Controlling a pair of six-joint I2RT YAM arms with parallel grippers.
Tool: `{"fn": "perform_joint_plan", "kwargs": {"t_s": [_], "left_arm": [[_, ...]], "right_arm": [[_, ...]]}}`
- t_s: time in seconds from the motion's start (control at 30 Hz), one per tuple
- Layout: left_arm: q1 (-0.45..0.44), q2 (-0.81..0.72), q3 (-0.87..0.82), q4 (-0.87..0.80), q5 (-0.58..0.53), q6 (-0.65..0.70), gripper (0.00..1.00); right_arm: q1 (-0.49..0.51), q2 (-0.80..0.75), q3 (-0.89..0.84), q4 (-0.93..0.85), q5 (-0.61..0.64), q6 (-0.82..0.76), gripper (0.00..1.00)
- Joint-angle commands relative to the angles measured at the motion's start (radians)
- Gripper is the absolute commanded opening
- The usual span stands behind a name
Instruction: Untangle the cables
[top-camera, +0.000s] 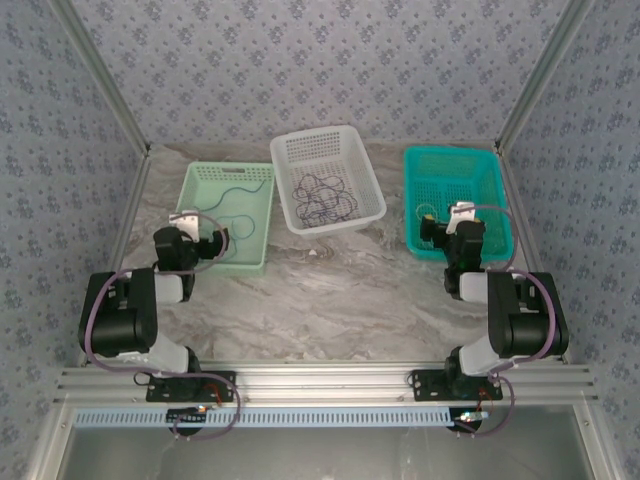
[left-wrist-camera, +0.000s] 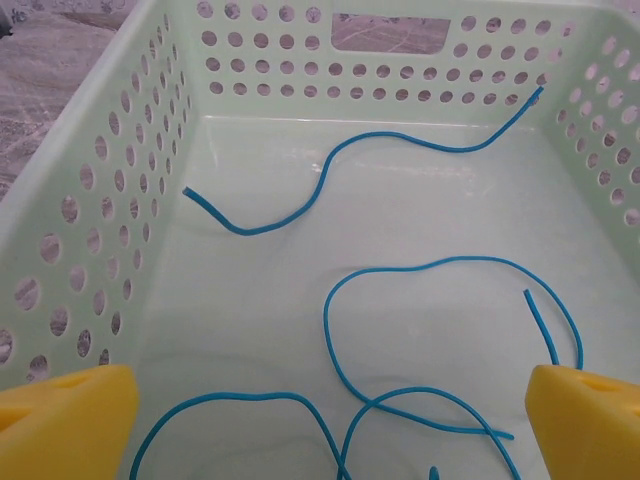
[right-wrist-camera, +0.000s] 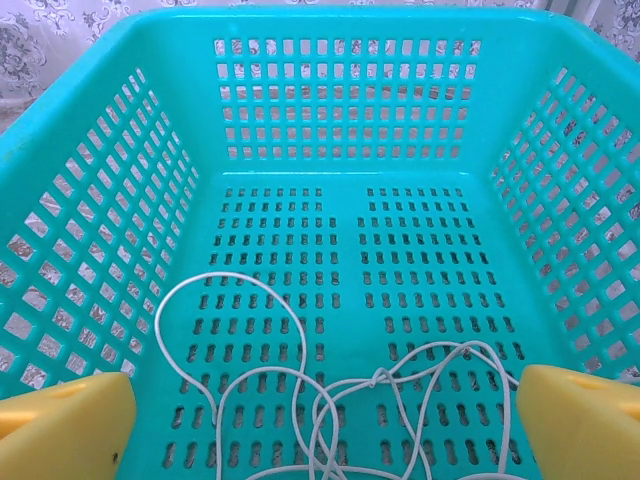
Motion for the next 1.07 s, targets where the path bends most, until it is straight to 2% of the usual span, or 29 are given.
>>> {"fn": "perform_joint_plan", "kwargs": {"t_s": [0.0, 0.13, 0.2, 1.03], "left_arm": [[0.003, 0.006, -0.006, 0.049, 0.006, -0.013, 0.99], [-0.048, 0.005, 0.016, 0.001, -0.191, -0.028, 0.99], [-0.071, 0.006, 0.017, 0.000, -0.233, -0.015, 0.99], [-0.070, 0.006, 0.018, -0.004, -0.228, -0.016, 0.99]], "right_arm": [[0.008, 0.022, -0.026, -0.024, 0.008, -0.014, 1.00], [0.005, 0.023, -0.024, -0.028, 0.004, -0.014, 1.00], [0.004, 0.022, -0.024, -0.028, 0.002, -0.013, 1.00], [0.004, 0.022, -0.023, -0.029, 0.002, -0.013, 1.00]]}}
